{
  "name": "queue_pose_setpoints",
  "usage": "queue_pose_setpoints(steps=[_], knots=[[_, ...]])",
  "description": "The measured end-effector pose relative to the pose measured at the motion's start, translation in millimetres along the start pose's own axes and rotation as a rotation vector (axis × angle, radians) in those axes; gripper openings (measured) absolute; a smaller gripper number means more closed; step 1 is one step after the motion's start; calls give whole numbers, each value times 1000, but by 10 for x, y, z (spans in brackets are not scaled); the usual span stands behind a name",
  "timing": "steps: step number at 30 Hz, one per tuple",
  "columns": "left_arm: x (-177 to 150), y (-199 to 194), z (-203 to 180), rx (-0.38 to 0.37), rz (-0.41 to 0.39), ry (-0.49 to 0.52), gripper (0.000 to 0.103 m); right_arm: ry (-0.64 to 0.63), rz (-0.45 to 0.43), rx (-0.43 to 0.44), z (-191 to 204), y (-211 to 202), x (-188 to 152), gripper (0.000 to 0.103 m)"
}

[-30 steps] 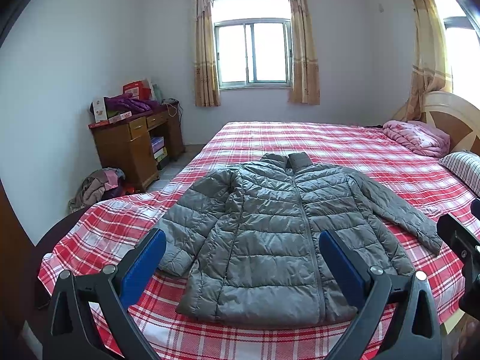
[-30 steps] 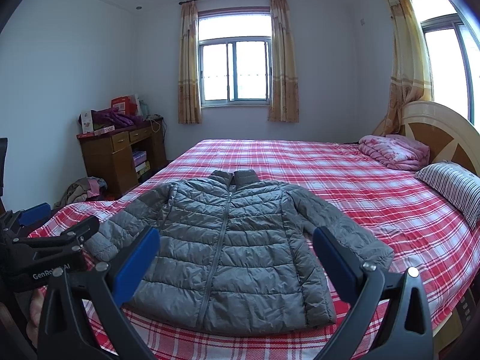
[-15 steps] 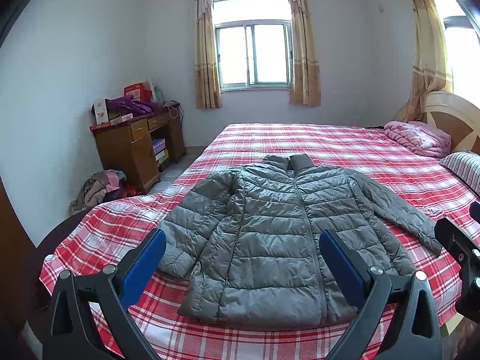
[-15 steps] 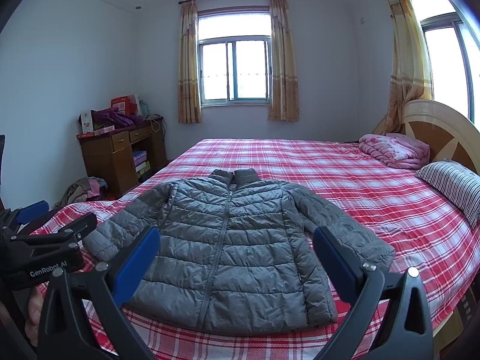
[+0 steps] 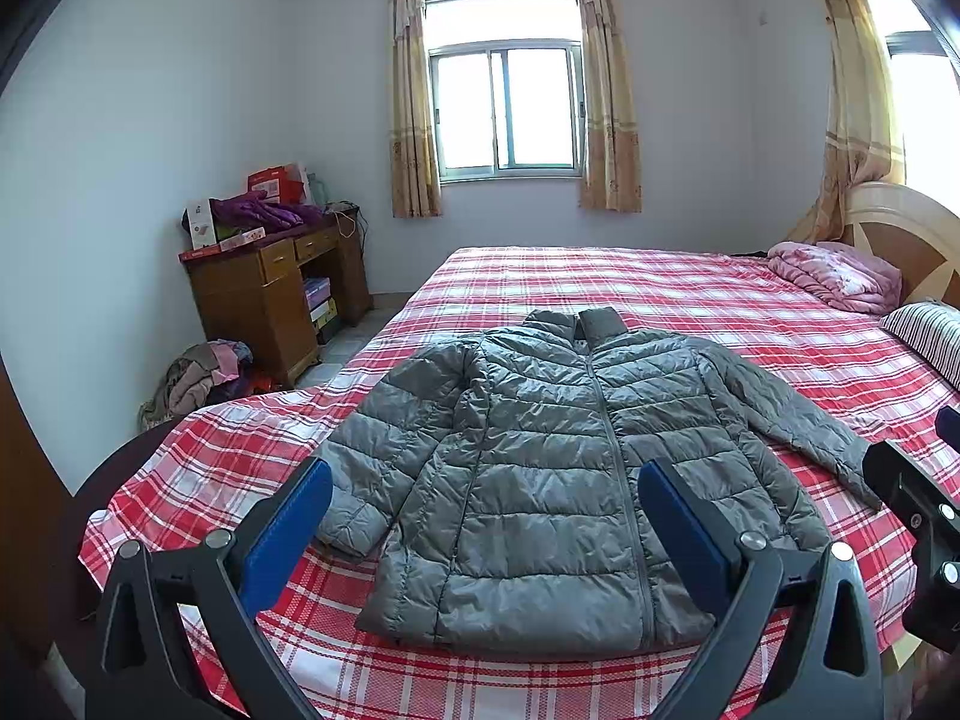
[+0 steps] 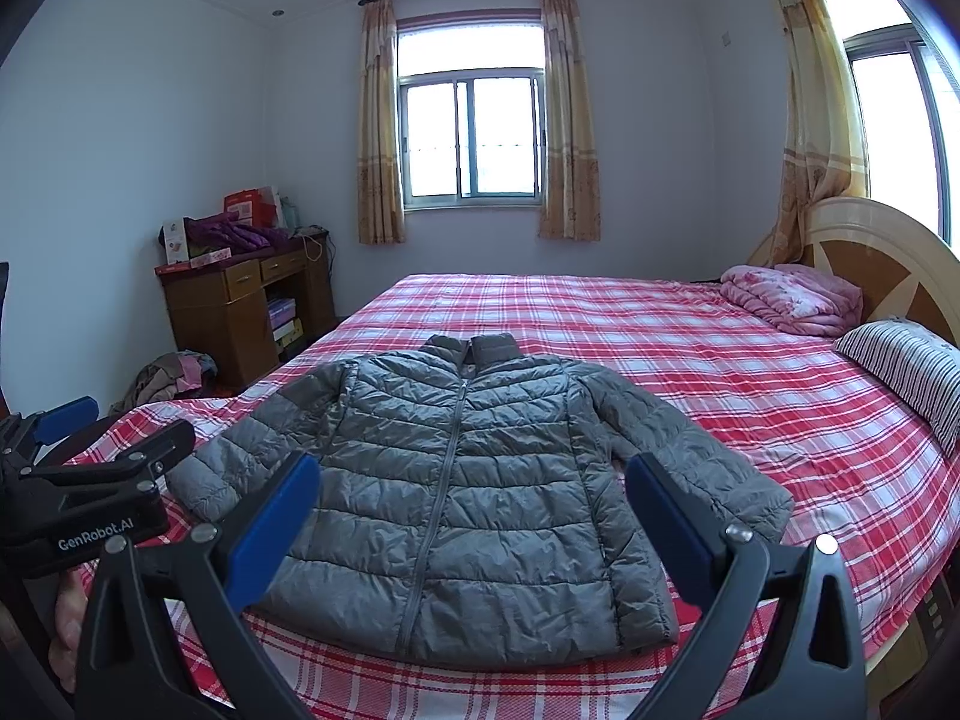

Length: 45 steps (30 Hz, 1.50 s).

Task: Fold large clothes

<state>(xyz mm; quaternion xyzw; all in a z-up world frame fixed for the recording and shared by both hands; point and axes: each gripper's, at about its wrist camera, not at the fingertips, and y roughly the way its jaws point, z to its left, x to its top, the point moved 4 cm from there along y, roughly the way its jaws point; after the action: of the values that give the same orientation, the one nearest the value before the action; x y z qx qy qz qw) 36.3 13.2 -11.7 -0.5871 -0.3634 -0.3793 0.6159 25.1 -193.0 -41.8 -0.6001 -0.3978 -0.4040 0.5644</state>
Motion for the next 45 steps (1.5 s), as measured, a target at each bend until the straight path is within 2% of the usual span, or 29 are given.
queue_pose_setpoints(steps=[29,34,40,45], knots=[[-4,20,-24,3,9,5,102,5,8,9,22,38,-66,103],[-46,101,-27,-24,32,-10,102,14,15,26,-1,87,-97,103],[-134,318,-2,-30,71,-11,102,49,30,19,-276,249,-121,103],[-203,658,119,0,112,-17,102,141,73,-43,-800,505,-236,103]])
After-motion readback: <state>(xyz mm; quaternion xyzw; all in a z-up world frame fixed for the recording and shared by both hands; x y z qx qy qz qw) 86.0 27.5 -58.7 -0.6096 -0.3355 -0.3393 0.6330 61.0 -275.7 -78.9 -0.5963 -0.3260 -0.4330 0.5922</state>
